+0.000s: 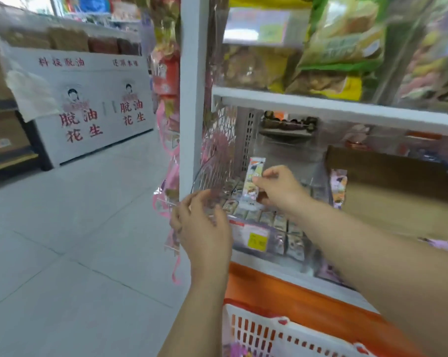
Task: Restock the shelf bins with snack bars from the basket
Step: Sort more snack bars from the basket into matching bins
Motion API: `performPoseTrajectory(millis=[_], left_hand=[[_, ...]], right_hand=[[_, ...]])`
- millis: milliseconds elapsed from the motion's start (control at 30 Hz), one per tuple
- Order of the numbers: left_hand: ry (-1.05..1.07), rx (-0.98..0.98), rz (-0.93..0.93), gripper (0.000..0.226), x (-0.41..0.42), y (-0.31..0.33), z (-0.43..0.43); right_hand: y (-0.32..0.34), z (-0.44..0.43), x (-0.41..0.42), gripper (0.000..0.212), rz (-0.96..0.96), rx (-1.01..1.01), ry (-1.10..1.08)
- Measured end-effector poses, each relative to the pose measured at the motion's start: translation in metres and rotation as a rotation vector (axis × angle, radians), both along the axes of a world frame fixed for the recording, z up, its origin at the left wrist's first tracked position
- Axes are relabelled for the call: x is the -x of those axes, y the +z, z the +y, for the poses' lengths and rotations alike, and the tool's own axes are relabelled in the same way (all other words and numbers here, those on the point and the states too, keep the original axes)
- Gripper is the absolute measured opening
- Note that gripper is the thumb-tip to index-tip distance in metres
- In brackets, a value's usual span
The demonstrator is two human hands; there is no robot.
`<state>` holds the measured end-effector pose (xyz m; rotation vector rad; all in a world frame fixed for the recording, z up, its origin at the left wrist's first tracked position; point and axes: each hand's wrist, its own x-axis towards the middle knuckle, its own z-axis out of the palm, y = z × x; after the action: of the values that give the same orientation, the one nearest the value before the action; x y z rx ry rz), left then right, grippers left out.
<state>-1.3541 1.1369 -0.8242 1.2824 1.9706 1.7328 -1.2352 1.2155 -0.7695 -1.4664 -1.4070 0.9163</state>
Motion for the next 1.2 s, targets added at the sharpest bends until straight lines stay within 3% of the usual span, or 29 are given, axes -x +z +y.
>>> performPoseTrajectory(millis=[233, 333, 500, 567, 633, 700, 900, 1033, 1200], left_hand=[[-0.065, -0.126, -0.165, 0.025, 0.012, -0.041, 0.037], [-0.098, -0.144, -0.164, 0.029, 0.015, -0.046, 0.038], [-0.148, -0.133, -0.141, 0.025, 0.02, -0.048, 0.035], [-0.148, -0.142, -0.137, 0.022, 0.02, -0.049, 0.035], [-0.144, -0.152, -0.14, 0.024, 0.019, -0.05, 0.036], [-0.139, -0.159, -0.142, 0.03, 0.017, -0.051, 0.036], [-0.139, -0.148, -0.134, 0.033, 0.016, -0.05, 0.035], [-0.152, -0.138, -0.128, 0.028, 0.017, -0.05, 0.034], [-0.15, -0.12, -0.126, 0.027, 0.017, -0.049, 0.034]], right_hand=[[-0.014, 0.094, 0.022, 0.032, -0.456, -0.18, 0.001], [-0.024, 0.116, 0.034, 0.034, -0.686, -0.155, 0.015], [-0.04, 0.123, 0.048, 0.021, -1.134, -0.104, 0.094], [-0.037, 0.116, 0.044, 0.045, -1.29, -0.036, 0.119], [-0.035, 0.105, 0.039, 0.07, -1.367, 0.013, 0.176], [-0.037, 0.098, 0.033, 0.076, -1.472, 0.004, 0.246], [-0.043, 0.093, 0.032, 0.044, -1.646, -0.138, 0.193], [-0.047, 0.094, 0.03, 0.066, -1.649, -0.205, 0.216], [-0.051, 0.097, 0.03, 0.052, -1.679, -0.147, 0.34]])
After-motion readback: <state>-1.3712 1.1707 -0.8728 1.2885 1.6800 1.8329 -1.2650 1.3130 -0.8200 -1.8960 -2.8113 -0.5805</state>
